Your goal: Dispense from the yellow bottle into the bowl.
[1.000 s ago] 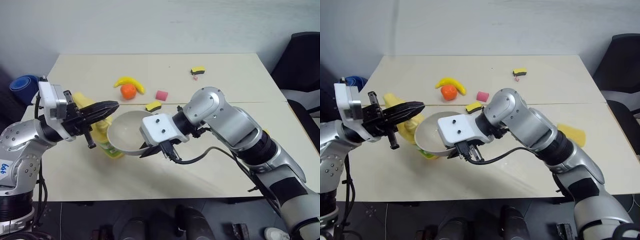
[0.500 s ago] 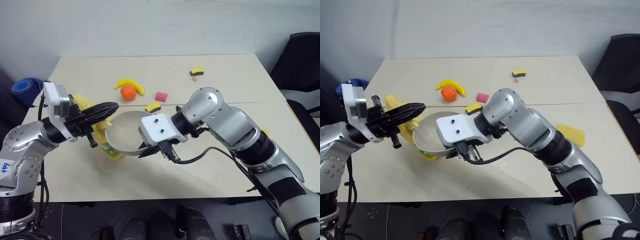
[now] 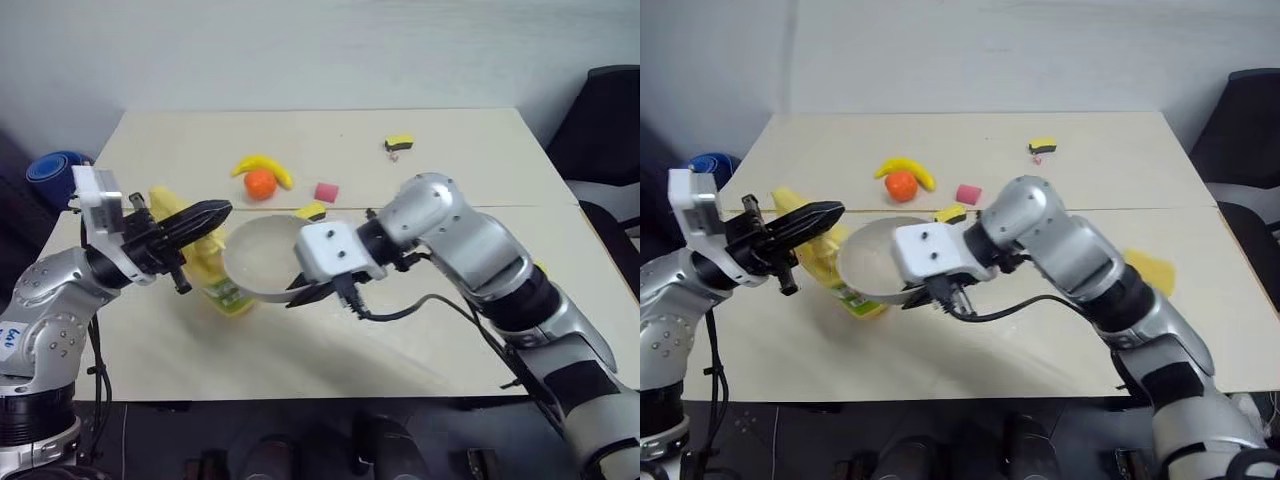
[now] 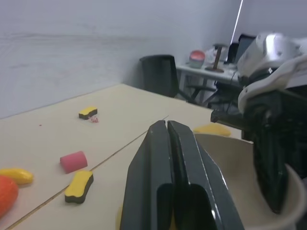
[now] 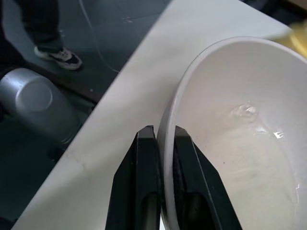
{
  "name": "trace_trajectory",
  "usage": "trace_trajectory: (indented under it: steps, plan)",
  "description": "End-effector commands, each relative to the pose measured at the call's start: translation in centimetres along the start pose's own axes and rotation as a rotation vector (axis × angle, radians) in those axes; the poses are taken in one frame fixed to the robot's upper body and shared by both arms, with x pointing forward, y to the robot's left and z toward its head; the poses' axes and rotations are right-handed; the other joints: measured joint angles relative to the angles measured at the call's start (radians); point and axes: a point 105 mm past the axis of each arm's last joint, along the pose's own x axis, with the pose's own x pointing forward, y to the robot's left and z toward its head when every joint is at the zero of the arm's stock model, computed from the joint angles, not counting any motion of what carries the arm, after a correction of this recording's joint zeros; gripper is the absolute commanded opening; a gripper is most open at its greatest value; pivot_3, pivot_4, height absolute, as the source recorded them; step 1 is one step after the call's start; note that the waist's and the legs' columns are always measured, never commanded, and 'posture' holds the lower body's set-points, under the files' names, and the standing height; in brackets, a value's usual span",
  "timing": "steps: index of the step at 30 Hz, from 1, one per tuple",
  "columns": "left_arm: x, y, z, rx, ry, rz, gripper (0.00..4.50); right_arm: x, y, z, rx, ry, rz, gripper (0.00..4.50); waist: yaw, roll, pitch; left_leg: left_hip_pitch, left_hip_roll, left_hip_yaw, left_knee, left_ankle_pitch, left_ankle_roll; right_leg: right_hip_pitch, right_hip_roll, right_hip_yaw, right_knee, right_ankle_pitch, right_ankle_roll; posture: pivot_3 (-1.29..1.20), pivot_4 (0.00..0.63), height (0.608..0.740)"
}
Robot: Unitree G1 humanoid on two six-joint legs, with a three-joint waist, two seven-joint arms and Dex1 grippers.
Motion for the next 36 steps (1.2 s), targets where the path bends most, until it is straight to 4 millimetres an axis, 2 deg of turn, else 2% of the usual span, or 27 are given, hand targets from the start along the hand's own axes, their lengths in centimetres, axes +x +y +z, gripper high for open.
trace_trajectory:
  steps: [1, 3, 6, 7, 9, 10, 14, 15, 17, 20, 22, 25, 28, 30, 33, 36]
  plan:
    - [-1.8, 0.5, 3.4, 0.085, -0.040, 0.010, 0.07, -2.7, -0.1, -2.5, -0.004, 0.039, -0.124, 0.00, -0.001, -0.004, 0.000, -0.004, 0.000, 0.000, 0.000, 0.000, 0.000, -0.003, 0.000, 0.000, 0.000, 0.000, 0.000, 0.00, 0.150, 0.740]
    - [-3.8, 1.0, 3.5, 0.126, 0.022, 0.041, 0.07, -4.0, 0.5, -6.3, 0.061, 0.073, -0.198, 0.00, -0.001, -0.004, 0.000, -0.008, -0.001, 0.000, 0.000, 0.000, 0.000, -0.007, 0.000, -0.001, 0.000, 0.000, 0.000, 0.00, 0.150, 0.740]
    - [-6.2, 1.5, 3.1, 0.145, 0.092, 0.086, 0.07, -5.0, 2.0, -10.8, 0.126, 0.109, -0.247, 0.00, -0.006, -0.004, 0.000, -0.008, -0.001, 0.004, -0.001, 0.000, 0.001, -0.007, 0.001, -0.002, -0.003, 0.000, 0.001, 0.00, 0.150, 0.740]
    - [-7.4, 1.4, 2.0, 0.154, 0.155, 0.102, 0.07, -5.3, 2.7, -13.0, 0.161, 0.128, -0.272, 0.00, -0.009, -0.004, 0.000, -0.007, 0.000, 0.006, -0.001, 0.000, 0.001, -0.007, 0.002, -0.001, -0.004, 0.001, 0.001, 0.00, 0.150, 0.740]
    - [-9.7, 1.0, -0.6, 0.162, 0.277, 0.128, 0.07, -5.4, 4.0, -16.0, 0.187, 0.141, -0.301, 0.00, -0.016, -0.004, 0.001, -0.005, 0.000, 0.008, -0.001, 0.000, 0.001, -0.006, 0.002, 0.000, -0.004, 0.001, 0.002, 0.00, 0.150, 0.740]
    - [-10.6, 0.8, -1.6, 0.167, 0.324, 0.136, 0.07, -5.3, 4.5, -16.9, 0.195, 0.144, -0.308, 0.00, -0.021, -0.004, 0.001, -0.005, 0.001, 0.009, -0.001, 0.000, 0.001, -0.006, 0.002, 0.002, -0.006, 0.001, 0.002, 0.00, 0.150, 0.740]
    - [-12.6, 0.4, -3.5, 0.201, 0.379, 0.196, 0.07, -5.0, 4.9, -18.5, 0.160, 0.137, -0.350, 0.00, -0.027, -0.005, 0.004, -0.003, 0.002, 0.010, 0.000, 0.001, 0.001, -0.006, 0.002, 0.004, -0.006, 0.003, -0.002, 0.00, 0.150, 0.740]
    - [-12.8, 0.0, -4.1, 0.185, 0.388, 0.196, 0.07, -5.1, 4.9, -18.7, 0.183, 0.127, -0.366, 0.00, -0.028, -0.005, 0.004, -0.003, 0.003, 0.010, 0.000, 0.001, 0.000, -0.007, 0.003, 0.004, -0.006, 0.003, -0.002, 0.00, 0.150, 0.740]
    - [-13.3, -0.5, -5.5, 0.190, 0.439, 0.198, 0.00, -5.3, 5.0, -18.6, 0.155, 0.101, -0.390, 0.64, -0.027, -0.003, 0.005, -0.003, 0.004, 0.010, 0.000, 0.000, -0.001, -0.007, 0.002, 0.005, -0.005, 0.004, -0.003, 0.00, 0.150, 0.740]
    - [-13.6, -0.2, -6.6, 0.148, 0.409, 0.282, 0.60, -5.6, 5.6, -17.6, 0.149, 0.034, -0.399, 1.61, -0.020, -0.002, 0.006, -0.004, 0.004, 0.010, -0.001, 0.000, 0.000, -0.008, 0.002, 0.005, -0.005, 0.004, -0.003, 0.00, 0.150, 0.740]
    - [-13.7, -0.8, -7.5, 0.128, 0.432, 0.268, 1.22, -6.0, 5.9, -16.7, 0.144, -0.020, -0.420, 2.30, -0.015, -0.002, 0.006, -0.004, 0.004, 0.009, -0.001, 0.000, 0.001, -0.008, 0.002, 0.004, -0.006, 0.004, -0.003, 0.00, 0.150, 0.740]
    - [-13.8, -2.5, -9.6, 0.085, 0.459, 0.238, 2.08, -8.1, 7.1, -13.5, 0.171, -0.193, -0.552, 3.27, -0.001, 0.000, 0.005, -0.005, 0.004, 0.010, -0.001, -0.001, 0.002, -0.008, 0.001, 0.004, -0.006, 0.004, -0.003, 0.00, 0.150, 0.740]
    - [-14.3, -3.2, -10.8, 0.145, 0.510, 0.261, 3.11, -10.1, 9.5, -12.0, 0.318, -0.287, -0.680, 4.38, 0.012, -0.001, 0.005, -0.005, 0.004, 0.010, -0.001, -0.004, 0.004, -0.007, 0.001, 0.005, -0.008, 0.004, -0.002, 0.00, 0.150, 0.740]
    - [-14.8, -3.9, -11.6, 0.166, 0.547, 0.261, 3.73, -11.0, 11.3, -11.9, 0.345, -0.265, -0.726, 4.50, 0.024, -0.003, 0.004, -0.005, 0.005, 0.010, 0.000, -0.009, 0.001, -0.007, 0.001, 0.005, -0.010, 0.004, -0.002, 0.00, 0.150, 0.740]
    - [-15.5, -4.6, -12.8, 0.157, 0.574, 0.289, 3.73, -11.2, 14.2, -12.2, 0.379, -0.196, -0.733, 4.50, 0.029, -0.003, 0.003, -0.004, 0.005, 0.012, 0.000, -0.013, 0.008, -0.006, 0.001, 0.007, -0.011, 0.005, -0.002, 0.00, 0.150, 0.740]
    - [-15.9, -5.1, -13.6, 0.165, 0.579, 0.307, 3.73, -11.1, 15.9, -12.6, 0.391, -0.151, -0.736, 4.50, 0.029, -0.003, 0.004, -0.003, 0.005, 0.012, 0.000, -0.014, 0.010, -0.006, 0.001, 0.007, -0.011, 0.005, -0.003, 0.00, 0.150, 0.740]
